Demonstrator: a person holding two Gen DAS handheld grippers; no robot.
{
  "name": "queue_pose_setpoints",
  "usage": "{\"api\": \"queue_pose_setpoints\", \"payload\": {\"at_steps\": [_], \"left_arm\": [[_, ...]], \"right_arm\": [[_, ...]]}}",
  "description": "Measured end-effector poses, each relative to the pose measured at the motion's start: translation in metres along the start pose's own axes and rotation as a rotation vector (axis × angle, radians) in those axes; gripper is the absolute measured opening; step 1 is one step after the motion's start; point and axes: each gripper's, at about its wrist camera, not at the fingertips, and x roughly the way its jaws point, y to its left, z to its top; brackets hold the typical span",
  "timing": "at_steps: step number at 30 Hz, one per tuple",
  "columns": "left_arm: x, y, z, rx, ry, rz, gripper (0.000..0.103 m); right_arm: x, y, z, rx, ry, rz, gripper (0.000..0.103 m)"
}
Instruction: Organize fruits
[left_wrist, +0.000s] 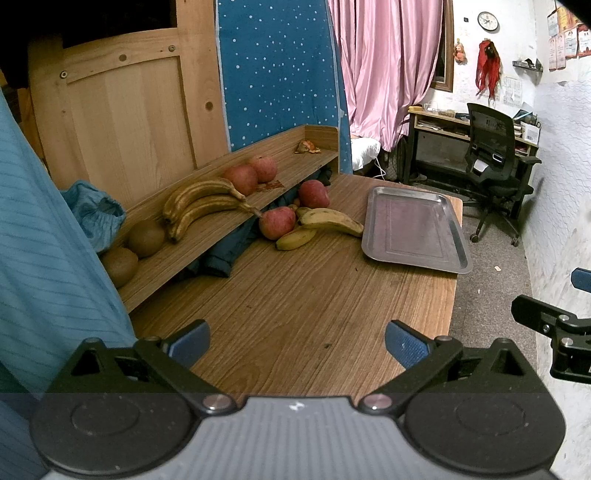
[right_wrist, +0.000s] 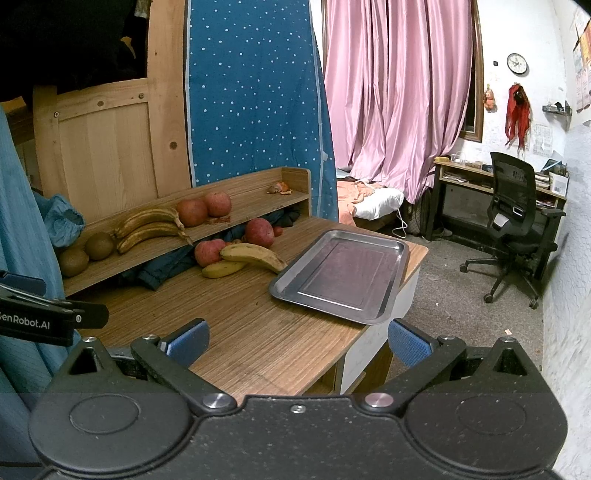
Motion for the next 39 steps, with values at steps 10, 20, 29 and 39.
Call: {"api": "queue_pose_setpoints", "payload": {"at_steps": [10,20,29,39], "left_arm": [[0.000,0.000,0.000,0.001,0.001,0.001,0.103],[0.004,-0.002,0.001,0.001,0.011,0.010,0.103],[0.010,-0.009,0.005,0.004,0.031,0.026,0.103],[0.018,-0.019,0.010,-0.023,0.055,0.056,0.103]], "right_arm": [[0.002,-0.004,0.001,0.001,0.000,0.002,0.102],[0.010,-0.007,0.001,0.003,0.006,0.011,0.102],[0.017,-0.017,0.004,0.011,0.024,0.030,0.102],[0.031,-0.032,0.007,-0.006,0.046,0.078,0.102]]}}
